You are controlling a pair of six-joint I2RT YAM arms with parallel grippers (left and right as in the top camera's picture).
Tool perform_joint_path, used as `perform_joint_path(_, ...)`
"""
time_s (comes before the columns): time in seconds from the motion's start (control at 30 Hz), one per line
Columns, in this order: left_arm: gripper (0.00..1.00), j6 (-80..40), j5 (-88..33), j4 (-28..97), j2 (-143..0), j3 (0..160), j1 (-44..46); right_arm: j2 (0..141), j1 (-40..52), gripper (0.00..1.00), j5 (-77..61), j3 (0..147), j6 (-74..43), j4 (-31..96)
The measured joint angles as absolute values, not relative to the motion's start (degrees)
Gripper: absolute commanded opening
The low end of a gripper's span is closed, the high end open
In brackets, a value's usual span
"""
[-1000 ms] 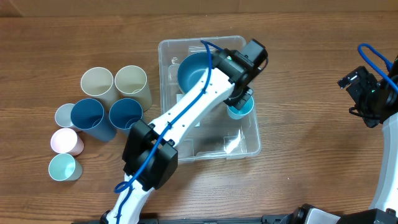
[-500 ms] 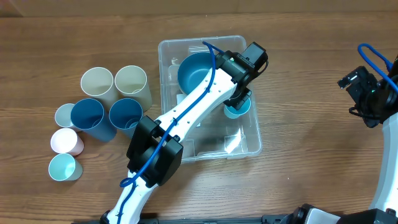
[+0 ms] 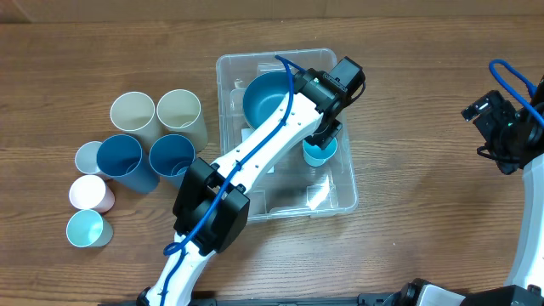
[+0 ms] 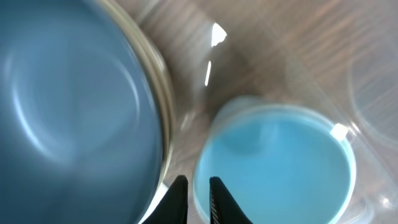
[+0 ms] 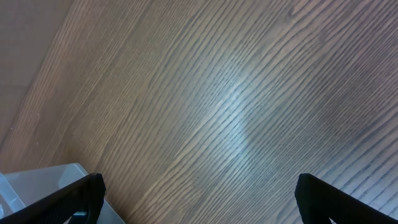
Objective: Pack container
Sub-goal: 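Carry the light blue cup into the bin's right side and release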
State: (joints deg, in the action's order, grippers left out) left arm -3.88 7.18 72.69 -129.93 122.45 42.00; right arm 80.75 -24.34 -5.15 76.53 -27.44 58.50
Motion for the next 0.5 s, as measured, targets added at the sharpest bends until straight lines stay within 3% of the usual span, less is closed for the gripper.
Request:
perform_joint_path(0.3, 0.28, -4.2, 8.3, 87.6, -125.5, 135.8, 38.8, 80.8, -24.3, 1.0, -5.1, 76.5, -27.4, 58.5)
perform_joint_path(0.5, 0.28, -6.4, 10.2, 96.1, -110.6, 140.2, 28.1, 80.8, -24.3, 1.0, -5.1, 76.5, -27.4, 58.5)
